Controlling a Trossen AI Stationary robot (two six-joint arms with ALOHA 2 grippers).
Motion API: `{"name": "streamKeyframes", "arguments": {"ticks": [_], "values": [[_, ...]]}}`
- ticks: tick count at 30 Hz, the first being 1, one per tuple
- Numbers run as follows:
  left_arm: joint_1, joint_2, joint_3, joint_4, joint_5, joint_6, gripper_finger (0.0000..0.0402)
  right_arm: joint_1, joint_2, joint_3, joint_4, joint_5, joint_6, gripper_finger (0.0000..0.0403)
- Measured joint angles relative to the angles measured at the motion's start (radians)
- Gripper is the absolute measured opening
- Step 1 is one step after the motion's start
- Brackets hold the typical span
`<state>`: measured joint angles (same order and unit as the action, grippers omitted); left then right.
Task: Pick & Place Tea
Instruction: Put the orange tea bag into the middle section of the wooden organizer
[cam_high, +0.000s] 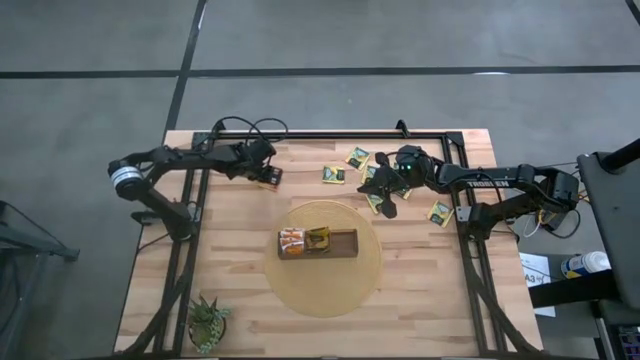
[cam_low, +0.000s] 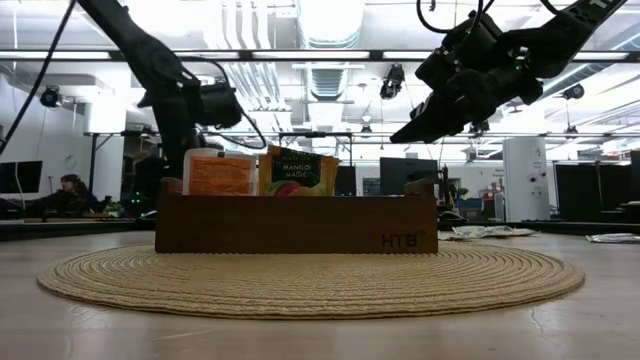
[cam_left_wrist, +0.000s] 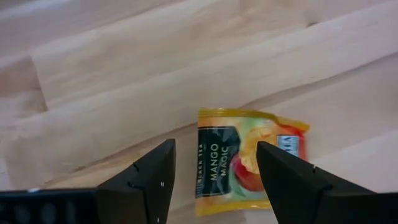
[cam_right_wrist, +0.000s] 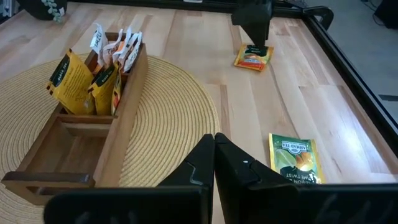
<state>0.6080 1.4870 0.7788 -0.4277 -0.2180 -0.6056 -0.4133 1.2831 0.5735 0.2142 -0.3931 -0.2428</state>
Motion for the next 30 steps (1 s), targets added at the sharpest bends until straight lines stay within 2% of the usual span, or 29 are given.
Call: {"name": "streamKeyframes", "arguments": {"ticks": [10, 12, 14, 18, 19, 23, 30], "values": [[0.006, 0.148, 0.02, 0.006, 0.016, -0.016, 0.021, 0.0, 0.0, 0.0, 0.0, 0.002, 0.004, 0.0008], [0.006, 0.157, 0.028, 0.006, 0.019, -0.005, 0.019, 0.0, 0.0, 0.0, 0.0, 0.002, 0.003, 0.0008], [0.006, 0.159, 0.035, 0.009, 0.02, 0.005, 0.0153, 0.0, 0.0, 0.0, 0.0, 0.002, 0.004, 0.0008], [0.006, 0.145, 0.046, 0.011, 0.026, 0.04, 0.0037, 0.0, 0.0, 0.0, 0.001, 0.002, 0.007, 0.0008], [0.006, 0.142, 0.048, 0.011, 0.027, 0.048, 0.0019, 0.0, 0.0, 0.0, 0.001, 0.002, 0.007, 0.0008], [0.006, 0.135, 0.055, 0.005, 0.038, 0.079, 0.0004, 0.0, 0.0, 0.0, 0.001, 0.002, 0.007, 0.0008], [-0.024, 0.116, 0.095, -0.058, 0.055, 0.149, 0.0001, 0.0, 0.0, 0.0, 0.002, 0.002, 0.006, 0.0008]]}}
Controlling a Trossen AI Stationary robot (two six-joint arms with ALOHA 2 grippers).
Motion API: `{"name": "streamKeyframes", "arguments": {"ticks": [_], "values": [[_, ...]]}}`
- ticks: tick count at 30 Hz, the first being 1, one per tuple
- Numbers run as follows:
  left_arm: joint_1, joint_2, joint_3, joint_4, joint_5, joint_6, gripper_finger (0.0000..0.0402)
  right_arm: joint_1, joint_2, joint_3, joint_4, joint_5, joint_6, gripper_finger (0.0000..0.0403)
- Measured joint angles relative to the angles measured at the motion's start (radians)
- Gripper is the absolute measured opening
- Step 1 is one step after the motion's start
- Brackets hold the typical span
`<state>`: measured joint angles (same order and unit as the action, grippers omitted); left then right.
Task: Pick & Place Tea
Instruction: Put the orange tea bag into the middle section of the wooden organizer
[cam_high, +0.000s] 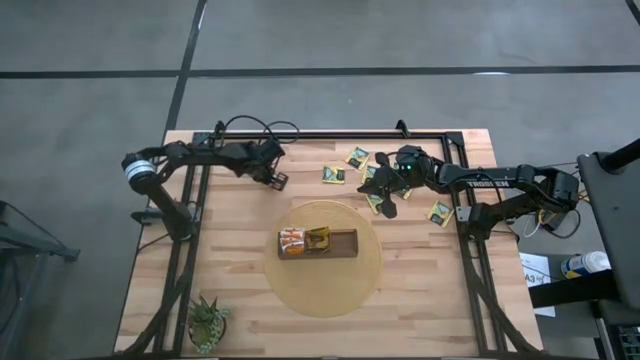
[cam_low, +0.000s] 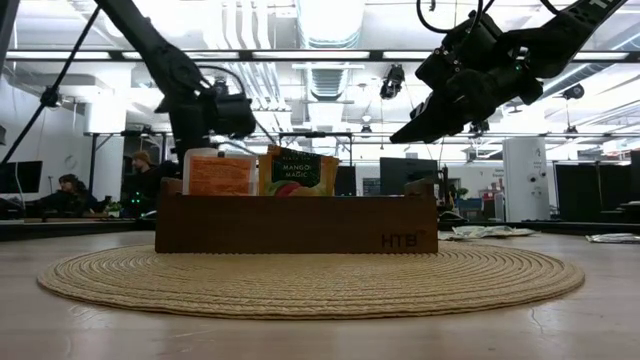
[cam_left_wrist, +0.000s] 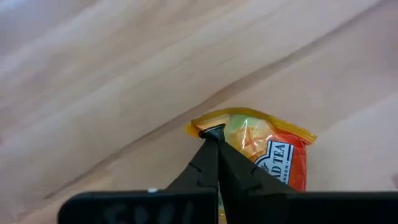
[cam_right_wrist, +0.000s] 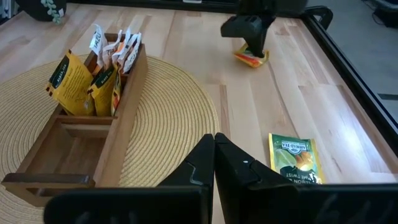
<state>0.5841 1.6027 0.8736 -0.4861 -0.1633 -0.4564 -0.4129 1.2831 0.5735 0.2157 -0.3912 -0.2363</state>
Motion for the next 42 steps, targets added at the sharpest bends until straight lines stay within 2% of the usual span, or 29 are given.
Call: {"name": "streamKeyframes", "arguments": {"ticks": [3, 10, 18, 23, 29, 34, 42], "values": [[-0.036, -0.001, 0.04, -0.054, -0.038, 0.049, 0.0001, 0.0, 0.0, 0.0, 0.0, 0.0, -0.003, 0.0008], [-0.175, -0.002, 0.162, -0.149, -0.237, 0.155, 0.0, 0.0, 0.0, 0.001, 0.0, 0.009, -0.001, 0.0008], [-0.402, -0.003, 0.3, -0.201, -0.524, 0.242, 0.0, -0.001, -0.007, 0.0, -0.001, 0.135, 0.016, 0.0008], [-0.529, -0.005, 0.352, -0.209, -0.618, 0.264, 0.0, -0.02, -0.044, -0.013, -0.001, 0.096, 0.036, 0.0008], [-0.658, -0.005, 0.386, -0.204, -0.694, 0.265, 0.0, -0.055, -0.199, -0.072, -0.002, -0.05, 0.073, 0.0008], [-0.757, -0.005, 0.408, -0.145, -0.707, 0.284, 0.0, -0.073, -0.395, -0.142, 0.0, -0.054, 0.135, 0.0008], [-0.896, 0.02, 0.407, -0.001, -0.783, 0.38, 0.0, -0.072, -0.667, -0.269, 0.008, -0.053, 0.207, 0.0008]]}}
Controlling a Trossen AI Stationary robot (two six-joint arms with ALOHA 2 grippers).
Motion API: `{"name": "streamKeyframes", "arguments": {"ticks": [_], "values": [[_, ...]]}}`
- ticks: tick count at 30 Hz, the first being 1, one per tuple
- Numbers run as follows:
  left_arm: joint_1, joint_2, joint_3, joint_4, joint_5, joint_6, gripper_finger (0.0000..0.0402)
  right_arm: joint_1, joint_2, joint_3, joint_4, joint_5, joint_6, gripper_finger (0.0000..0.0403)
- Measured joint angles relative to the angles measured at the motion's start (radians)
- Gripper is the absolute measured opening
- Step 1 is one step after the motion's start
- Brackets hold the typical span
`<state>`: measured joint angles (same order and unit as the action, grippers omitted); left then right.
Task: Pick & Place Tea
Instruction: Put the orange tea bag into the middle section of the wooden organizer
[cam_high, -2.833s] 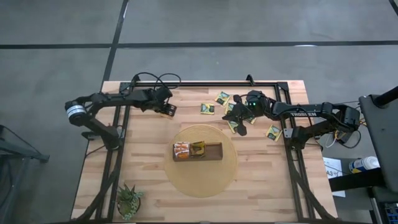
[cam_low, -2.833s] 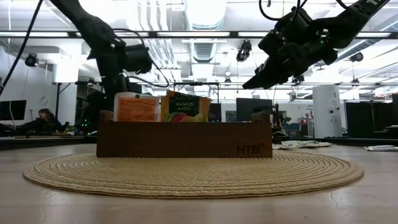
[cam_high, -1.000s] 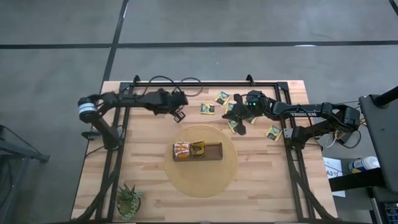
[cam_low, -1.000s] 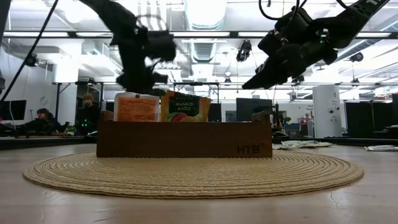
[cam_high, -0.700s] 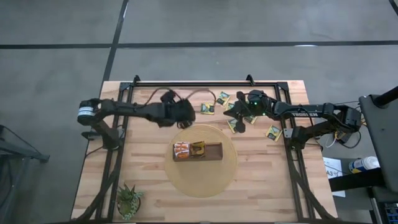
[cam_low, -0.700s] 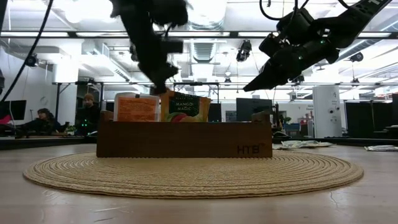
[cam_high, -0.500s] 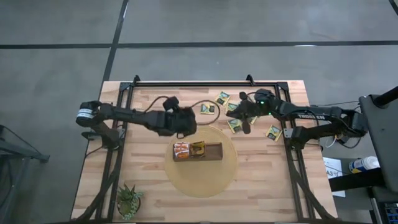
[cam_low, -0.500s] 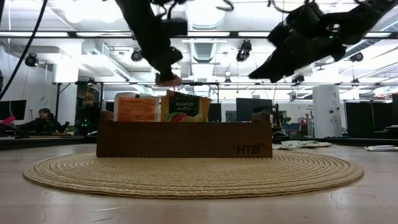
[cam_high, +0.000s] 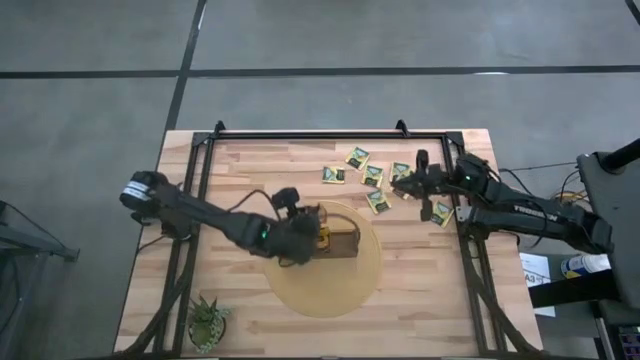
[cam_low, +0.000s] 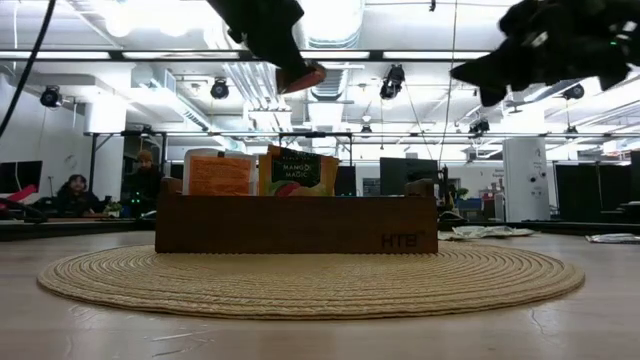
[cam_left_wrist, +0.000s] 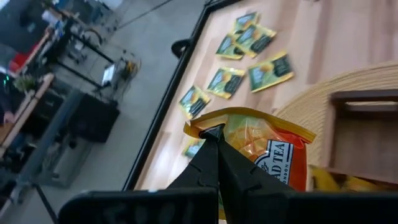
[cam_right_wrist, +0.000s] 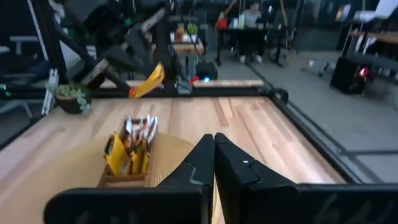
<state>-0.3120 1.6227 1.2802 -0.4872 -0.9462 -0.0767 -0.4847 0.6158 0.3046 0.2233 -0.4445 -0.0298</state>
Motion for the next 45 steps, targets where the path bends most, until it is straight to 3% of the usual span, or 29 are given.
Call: {"name": "streamKeyframes", "arguments": {"ticks": [11, 17, 24, 34, 45], "values": [[-0.146, 0.117, 0.083, 0.005, -0.104, 0.03, 0.0, 0.0, -0.257, -0.162, 0.106, 0.001, 0.132, 0.0008], [-0.202, 0.211, 0.199, -0.028, -0.131, 0.053, 0.0, 0.0, -0.302, -0.205, 0.103, 0.001, 0.177, 0.0008], [-0.248, 0.308, 0.308, -0.129, -0.109, -0.028, 0.0, 0.0, -0.302, -0.225, 0.103, 0.002, 0.222, 0.0008], [-0.243, 0.393, 0.281, -0.187, -0.118, -0.102, 0.0, 0.0, -0.3, -0.23, 0.103, 0.001, 0.241, 0.0008], [-0.181, 0.395, 0.193, -0.247, -0.132, -0.141, 0.0, 0.0, -0.3, -0.232, 0.103, 0.001, 0.232, 0.0008]]}}
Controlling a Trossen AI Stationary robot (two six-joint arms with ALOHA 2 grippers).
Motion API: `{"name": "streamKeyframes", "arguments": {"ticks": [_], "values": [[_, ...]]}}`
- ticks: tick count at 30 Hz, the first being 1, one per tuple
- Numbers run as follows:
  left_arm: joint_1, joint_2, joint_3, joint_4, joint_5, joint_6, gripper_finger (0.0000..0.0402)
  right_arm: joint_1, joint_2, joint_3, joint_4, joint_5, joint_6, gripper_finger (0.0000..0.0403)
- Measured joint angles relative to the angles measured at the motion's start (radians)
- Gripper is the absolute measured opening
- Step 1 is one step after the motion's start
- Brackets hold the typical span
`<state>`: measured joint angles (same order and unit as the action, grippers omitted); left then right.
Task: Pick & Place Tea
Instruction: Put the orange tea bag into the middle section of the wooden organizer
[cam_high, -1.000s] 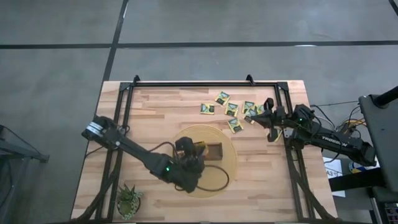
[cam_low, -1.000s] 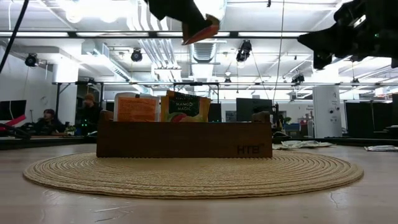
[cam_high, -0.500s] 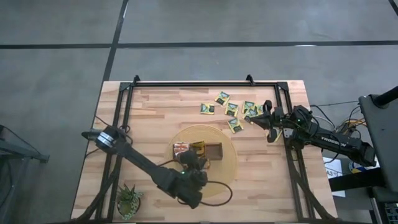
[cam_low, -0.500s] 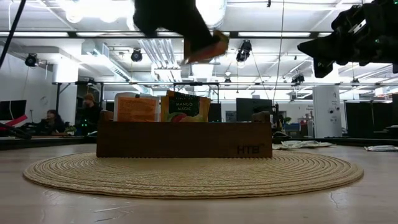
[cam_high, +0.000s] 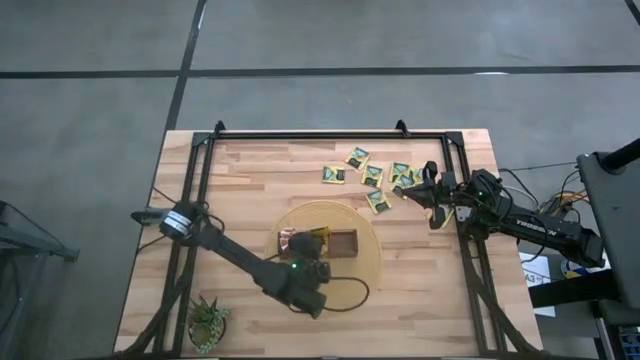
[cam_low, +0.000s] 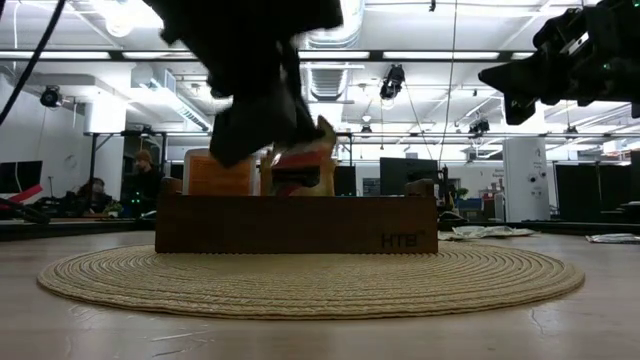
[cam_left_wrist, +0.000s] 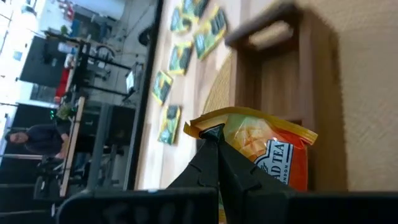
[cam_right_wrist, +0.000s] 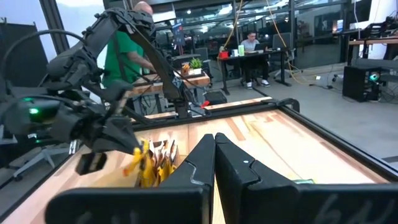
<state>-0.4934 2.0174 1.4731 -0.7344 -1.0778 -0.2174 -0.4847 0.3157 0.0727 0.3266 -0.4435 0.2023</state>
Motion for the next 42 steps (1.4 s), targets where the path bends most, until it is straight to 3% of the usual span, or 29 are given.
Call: {"name": "streamKeyframes", "arguments": {"ticks": [12, 25, 30, 42], "values": [[0.054, 0.0, -0.049, 0.001, -0.081, 0.005, 0.0, 0.0, 0.0, -0.002, -0.005, 0.0, -0.049, 0.0009], [0.046, 0.0, -0.086, 0.095, -0.031, 0.059, 0.0007, 0.0, 0.0, 0.011, 0.002, 0.027, -0.11, 0.0008], [0.049, -0.001, -0.085, 0.096, -0.04, 0.159, 0.0047, 0.0, 0.0, 0.019, 0.002, 0.027, -0.11, 0.0009], [0.031, -0.026, -0.085, 0.098, -0.041, 0.151, 0.0176, 0.0, 0.0, 0.02, 0.0, 0.027, -0.105, 0.0009]]}}
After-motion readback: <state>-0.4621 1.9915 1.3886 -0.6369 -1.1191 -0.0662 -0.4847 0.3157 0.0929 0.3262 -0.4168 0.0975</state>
